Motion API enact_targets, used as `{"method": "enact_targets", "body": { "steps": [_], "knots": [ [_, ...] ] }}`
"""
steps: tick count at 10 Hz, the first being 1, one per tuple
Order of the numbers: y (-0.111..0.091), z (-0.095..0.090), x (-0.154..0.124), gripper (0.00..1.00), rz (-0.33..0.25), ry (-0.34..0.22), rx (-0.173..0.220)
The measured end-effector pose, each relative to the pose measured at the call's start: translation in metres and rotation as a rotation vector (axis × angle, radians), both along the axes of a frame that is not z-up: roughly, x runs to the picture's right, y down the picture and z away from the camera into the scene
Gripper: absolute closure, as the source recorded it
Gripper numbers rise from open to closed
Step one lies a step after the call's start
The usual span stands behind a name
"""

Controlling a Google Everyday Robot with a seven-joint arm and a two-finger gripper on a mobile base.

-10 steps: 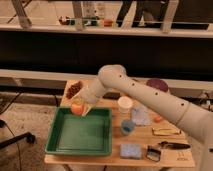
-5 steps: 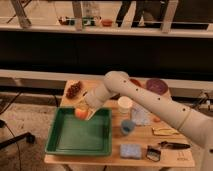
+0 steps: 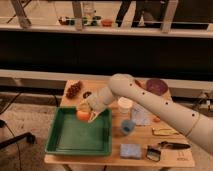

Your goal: Place apple in tray

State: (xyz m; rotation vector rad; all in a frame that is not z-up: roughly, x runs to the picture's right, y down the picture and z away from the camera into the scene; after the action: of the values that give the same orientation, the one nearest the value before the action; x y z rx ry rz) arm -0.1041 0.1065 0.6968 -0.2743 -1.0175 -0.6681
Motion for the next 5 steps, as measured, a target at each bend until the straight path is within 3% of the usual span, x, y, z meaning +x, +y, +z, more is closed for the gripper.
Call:
{"method": "enact_targets", "body": {
  "steps": [1,3,5],
  "knots": [
    [-0.0001,0.0001,0.0006,0.83,0.001,0.001,0.0],
    [-0.0003,0.0002,0.0019,0.73,0.002,0.002,0.0],
    [-0.0003,0.0001,0.001,0.52,0.001,0.001,0.0]
  ]
}}
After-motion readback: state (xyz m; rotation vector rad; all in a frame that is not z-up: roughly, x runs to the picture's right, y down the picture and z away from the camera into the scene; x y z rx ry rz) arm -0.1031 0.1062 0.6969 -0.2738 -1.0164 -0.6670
